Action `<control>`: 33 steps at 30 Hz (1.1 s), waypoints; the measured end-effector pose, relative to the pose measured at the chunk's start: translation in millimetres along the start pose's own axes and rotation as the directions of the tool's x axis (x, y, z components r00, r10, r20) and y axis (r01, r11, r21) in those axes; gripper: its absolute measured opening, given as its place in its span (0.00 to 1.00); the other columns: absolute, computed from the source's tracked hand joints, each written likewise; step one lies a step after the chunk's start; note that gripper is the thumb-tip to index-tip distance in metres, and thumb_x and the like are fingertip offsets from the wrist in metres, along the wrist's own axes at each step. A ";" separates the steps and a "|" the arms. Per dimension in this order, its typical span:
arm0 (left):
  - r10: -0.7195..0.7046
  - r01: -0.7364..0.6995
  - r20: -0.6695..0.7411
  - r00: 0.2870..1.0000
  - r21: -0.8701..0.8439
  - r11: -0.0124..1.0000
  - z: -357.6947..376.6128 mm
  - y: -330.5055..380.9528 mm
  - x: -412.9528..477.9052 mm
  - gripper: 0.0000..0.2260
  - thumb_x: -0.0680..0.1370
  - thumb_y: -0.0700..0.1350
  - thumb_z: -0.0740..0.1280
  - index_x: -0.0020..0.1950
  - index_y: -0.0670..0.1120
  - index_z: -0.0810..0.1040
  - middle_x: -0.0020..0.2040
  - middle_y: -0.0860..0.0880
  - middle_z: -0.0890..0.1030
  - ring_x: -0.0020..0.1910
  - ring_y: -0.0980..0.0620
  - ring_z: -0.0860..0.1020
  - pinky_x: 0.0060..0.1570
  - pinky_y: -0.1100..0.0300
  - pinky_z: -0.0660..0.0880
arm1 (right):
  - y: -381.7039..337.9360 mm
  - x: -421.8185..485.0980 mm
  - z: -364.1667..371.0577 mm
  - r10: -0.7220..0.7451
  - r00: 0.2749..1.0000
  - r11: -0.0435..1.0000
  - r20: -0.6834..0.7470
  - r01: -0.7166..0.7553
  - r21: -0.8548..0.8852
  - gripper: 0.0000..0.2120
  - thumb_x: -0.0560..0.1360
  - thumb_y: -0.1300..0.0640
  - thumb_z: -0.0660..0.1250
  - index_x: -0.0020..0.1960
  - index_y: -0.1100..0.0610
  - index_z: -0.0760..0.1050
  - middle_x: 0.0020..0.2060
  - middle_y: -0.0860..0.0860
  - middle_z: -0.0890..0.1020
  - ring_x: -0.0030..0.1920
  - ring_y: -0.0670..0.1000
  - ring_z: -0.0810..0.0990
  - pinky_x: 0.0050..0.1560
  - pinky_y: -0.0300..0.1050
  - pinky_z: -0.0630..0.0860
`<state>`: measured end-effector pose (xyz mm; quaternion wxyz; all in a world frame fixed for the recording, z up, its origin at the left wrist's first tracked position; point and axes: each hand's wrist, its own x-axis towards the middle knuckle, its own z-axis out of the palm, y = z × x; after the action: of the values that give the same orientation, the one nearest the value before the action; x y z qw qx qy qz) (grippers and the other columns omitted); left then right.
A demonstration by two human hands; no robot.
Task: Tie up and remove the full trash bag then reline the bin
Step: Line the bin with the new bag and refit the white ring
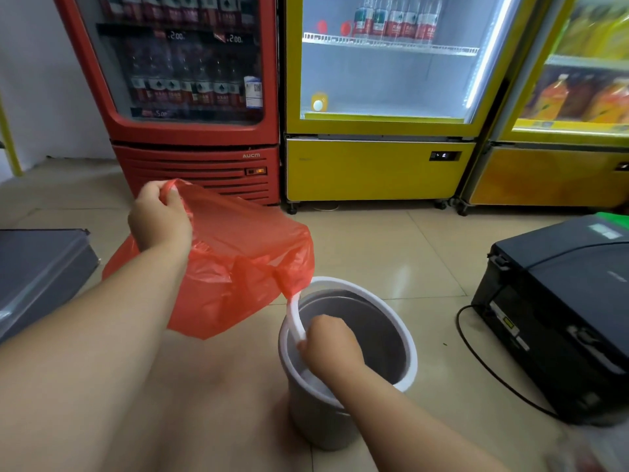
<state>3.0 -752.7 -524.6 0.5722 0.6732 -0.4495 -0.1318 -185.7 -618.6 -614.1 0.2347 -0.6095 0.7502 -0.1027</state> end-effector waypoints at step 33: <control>-0.082 0.236 0.289 0.954 -0.551 0.801 4.5 172.0 -62.6 0.13 0.80 0.44 0.57 0.37 0.49 0.75 0.29 0.51 0.78 0.21 0.56 0.76 0.29 0.62 0.78 | 105.0 5.7 -135.7 0.139 0.948 0.984 -0.285 -0.165 -0.068 0.12 0.75 0.52 0.66 0.46 0.62 0.79 0.39 0.57 0.83 0.41 0.56 0.81 0.36 0.44 0.72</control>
<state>-113.5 -698.2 -394.3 0.6750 0.4802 -0.3981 -0.3941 -342.3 -617.2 -543.7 0.1055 -0.5392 0.8246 -0.1349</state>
